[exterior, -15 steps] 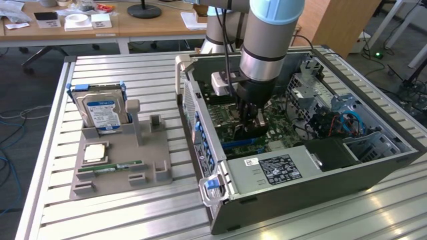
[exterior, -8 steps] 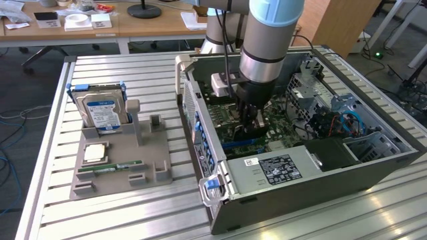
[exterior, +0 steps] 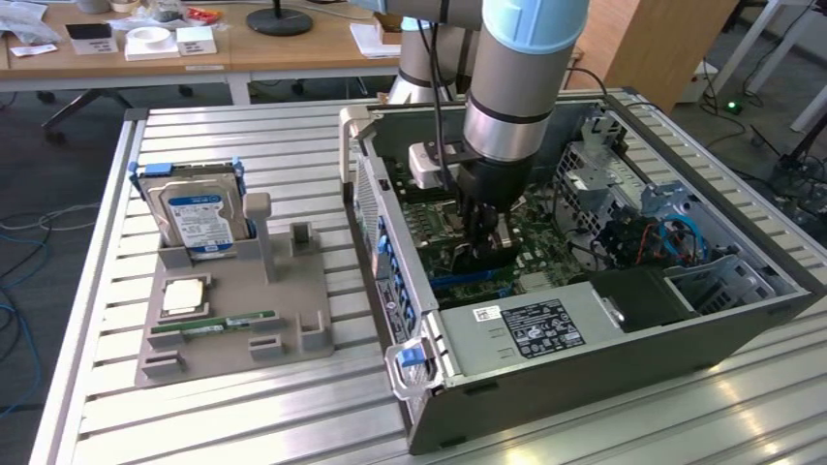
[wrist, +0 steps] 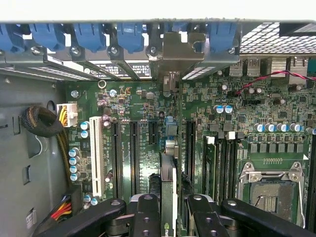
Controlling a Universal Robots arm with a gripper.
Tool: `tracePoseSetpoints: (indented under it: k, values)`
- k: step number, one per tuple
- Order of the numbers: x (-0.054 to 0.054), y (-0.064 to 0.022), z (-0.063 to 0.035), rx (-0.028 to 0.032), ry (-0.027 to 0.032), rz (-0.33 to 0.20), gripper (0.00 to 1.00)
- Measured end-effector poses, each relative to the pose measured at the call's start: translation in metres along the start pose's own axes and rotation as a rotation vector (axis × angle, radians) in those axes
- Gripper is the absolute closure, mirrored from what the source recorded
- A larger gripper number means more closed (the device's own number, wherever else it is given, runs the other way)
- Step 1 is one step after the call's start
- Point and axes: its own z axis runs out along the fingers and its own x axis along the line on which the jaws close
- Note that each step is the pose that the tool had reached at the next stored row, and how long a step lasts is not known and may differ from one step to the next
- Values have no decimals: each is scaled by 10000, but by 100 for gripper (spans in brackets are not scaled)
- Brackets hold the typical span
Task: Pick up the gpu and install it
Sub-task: 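Insert the gpu into the slot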
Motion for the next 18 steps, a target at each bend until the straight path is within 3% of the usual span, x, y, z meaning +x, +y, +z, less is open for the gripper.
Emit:
tracePoseSetpoints:
  k: [18]
  values:
    - [1, 3, 34, -2, 2, 0, 74]
